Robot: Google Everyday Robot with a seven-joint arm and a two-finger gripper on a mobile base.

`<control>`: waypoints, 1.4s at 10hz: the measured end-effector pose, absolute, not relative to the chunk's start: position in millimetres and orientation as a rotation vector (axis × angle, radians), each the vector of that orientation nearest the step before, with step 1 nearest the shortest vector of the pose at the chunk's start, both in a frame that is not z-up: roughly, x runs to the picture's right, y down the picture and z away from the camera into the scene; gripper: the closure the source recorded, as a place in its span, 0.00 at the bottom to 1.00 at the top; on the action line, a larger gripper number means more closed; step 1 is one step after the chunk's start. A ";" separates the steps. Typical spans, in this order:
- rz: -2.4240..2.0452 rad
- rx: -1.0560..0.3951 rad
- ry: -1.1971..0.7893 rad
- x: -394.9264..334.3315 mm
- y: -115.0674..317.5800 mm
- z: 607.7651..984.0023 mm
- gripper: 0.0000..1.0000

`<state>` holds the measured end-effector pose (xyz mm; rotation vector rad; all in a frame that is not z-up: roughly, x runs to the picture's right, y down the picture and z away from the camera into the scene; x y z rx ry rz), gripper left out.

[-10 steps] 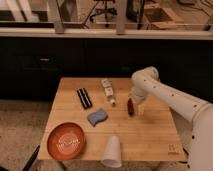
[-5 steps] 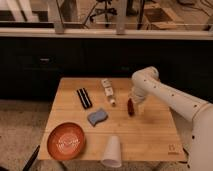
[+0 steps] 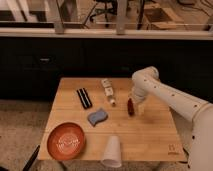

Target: Place the pepper in the ceramic bowl

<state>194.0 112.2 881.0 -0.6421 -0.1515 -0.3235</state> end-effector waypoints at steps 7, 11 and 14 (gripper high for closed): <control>-0.328 -0.640 -0.156 194.4 110.9 880.3 0.20; -0.331 -0.641 -0.157 194.4 110.8 880.2 0.20; -0.334 -0.638 -0.157 194.9 110.5 880.6 0.20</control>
